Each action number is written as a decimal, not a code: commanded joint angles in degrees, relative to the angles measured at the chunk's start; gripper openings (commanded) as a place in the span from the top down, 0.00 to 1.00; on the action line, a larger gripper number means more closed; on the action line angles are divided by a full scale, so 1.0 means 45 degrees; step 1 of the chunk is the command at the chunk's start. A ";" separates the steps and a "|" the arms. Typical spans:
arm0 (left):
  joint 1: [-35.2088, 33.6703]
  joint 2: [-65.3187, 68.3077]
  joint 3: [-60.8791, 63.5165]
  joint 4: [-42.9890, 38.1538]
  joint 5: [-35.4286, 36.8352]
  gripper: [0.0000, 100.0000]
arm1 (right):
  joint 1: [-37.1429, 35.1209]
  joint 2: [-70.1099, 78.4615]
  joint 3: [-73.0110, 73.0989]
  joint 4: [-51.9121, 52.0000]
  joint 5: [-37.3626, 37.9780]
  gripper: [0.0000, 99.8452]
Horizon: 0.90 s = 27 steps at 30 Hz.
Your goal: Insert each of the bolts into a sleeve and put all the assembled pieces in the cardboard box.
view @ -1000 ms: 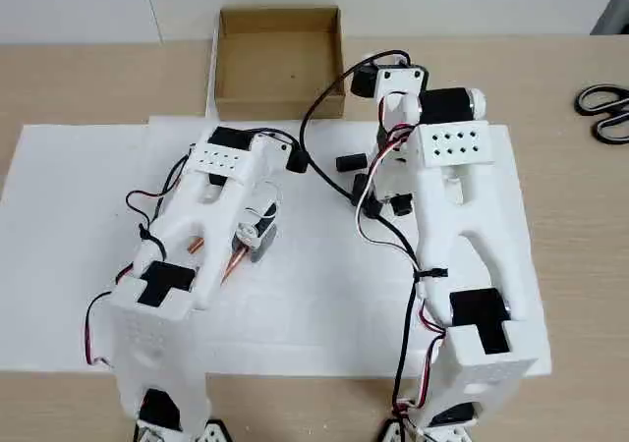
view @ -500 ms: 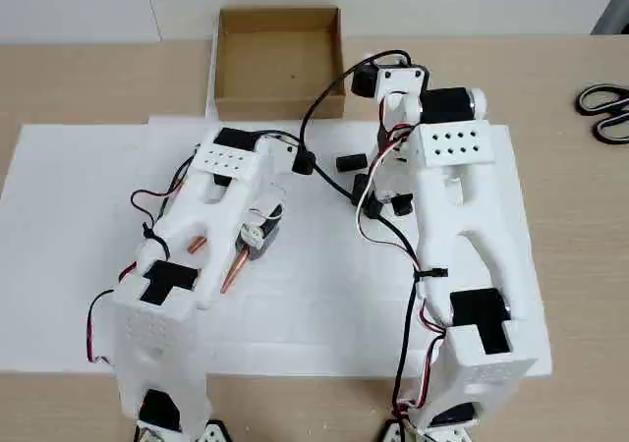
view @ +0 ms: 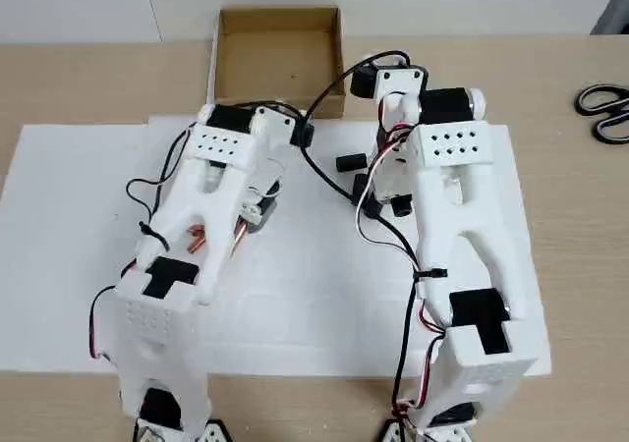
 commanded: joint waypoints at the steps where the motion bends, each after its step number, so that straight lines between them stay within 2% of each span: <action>1: -0.0078 -0.1719 -0.0537 0.0371 -0.0059 0.99 | 0.0010 -0.1201 -0.0313 0.0147 0.0137 1.00; 15: -0.0039 -0.8420 -0.0518 0.0371 0.0117 0.99 | 0.0010 -0.8567 -0.0254 0.0147 0.0137 1.00; 22: -0.0039 -1.2015 -0.0518 0.0352 0.2403 0.99 | -0.0049 -1.2181 -0.0039 0.0147 0.0117 1.00; 27: -0.0039 -1.3519 0.0068 0.0352 0.3419 0.99 | -0.0068 -1.4564 0.3087 0.0049 0.0117 1.00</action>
